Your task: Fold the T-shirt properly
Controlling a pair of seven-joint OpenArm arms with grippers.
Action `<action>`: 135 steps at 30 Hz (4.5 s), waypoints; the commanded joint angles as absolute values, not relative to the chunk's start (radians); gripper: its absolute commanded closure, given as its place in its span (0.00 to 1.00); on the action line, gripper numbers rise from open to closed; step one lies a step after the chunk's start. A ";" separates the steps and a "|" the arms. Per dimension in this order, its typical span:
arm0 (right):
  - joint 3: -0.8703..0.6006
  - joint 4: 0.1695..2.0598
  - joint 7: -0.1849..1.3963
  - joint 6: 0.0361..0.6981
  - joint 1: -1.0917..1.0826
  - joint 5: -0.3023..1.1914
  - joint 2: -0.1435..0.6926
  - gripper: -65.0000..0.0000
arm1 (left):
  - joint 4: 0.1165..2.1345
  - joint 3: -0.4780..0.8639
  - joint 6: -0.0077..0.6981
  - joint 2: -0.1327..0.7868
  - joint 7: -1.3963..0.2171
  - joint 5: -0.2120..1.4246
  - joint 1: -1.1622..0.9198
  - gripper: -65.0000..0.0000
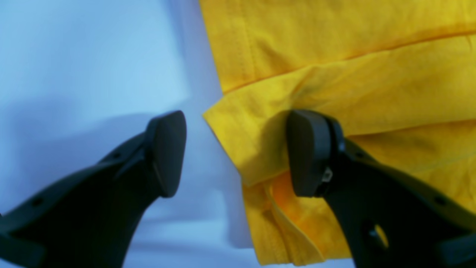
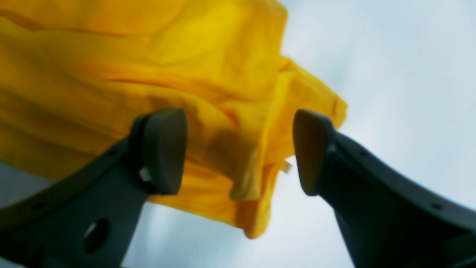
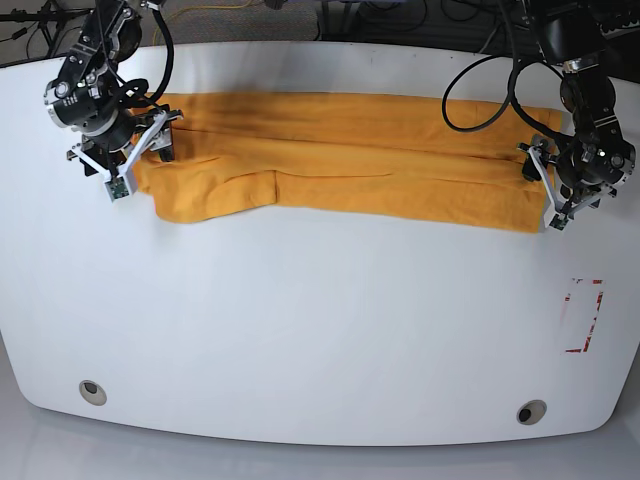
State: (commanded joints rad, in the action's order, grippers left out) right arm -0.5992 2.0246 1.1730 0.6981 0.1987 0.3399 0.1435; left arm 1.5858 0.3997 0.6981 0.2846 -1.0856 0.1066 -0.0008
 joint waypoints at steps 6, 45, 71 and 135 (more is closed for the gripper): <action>-0.596 2.025 1.181 0.698 0.107 0.337 0.101 0.45 | 1.586 0.397 0.698 0.278 -1.086 0.107 -0.001 0.39; -0.601 1.949 1.155 0.698 0.334 0.329 0.306 0.87 | 1.517 0.371 0.698 0.283 -1.079 0.107 -0.001 0.39; -0.588 1.882 1.153 0.698 0.019 0.254 0.180 0.50 | 1.767 0.455 0.698 0.302 -1.135 0.113 0.062 0.39; -0.447 2.022 1.262 0.698 0.027 0.219 -0.065 0.95 | 1.736 0.450 0.698 0.275 -1.133 0.107 0.058 0.39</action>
State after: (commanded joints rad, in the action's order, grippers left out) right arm -0.4473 2.0215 1.2620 0.6981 0.0269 0.2186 -0.0652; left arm 1.7361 0.4503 0.6981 0.2754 -1.1331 0.1066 0.0575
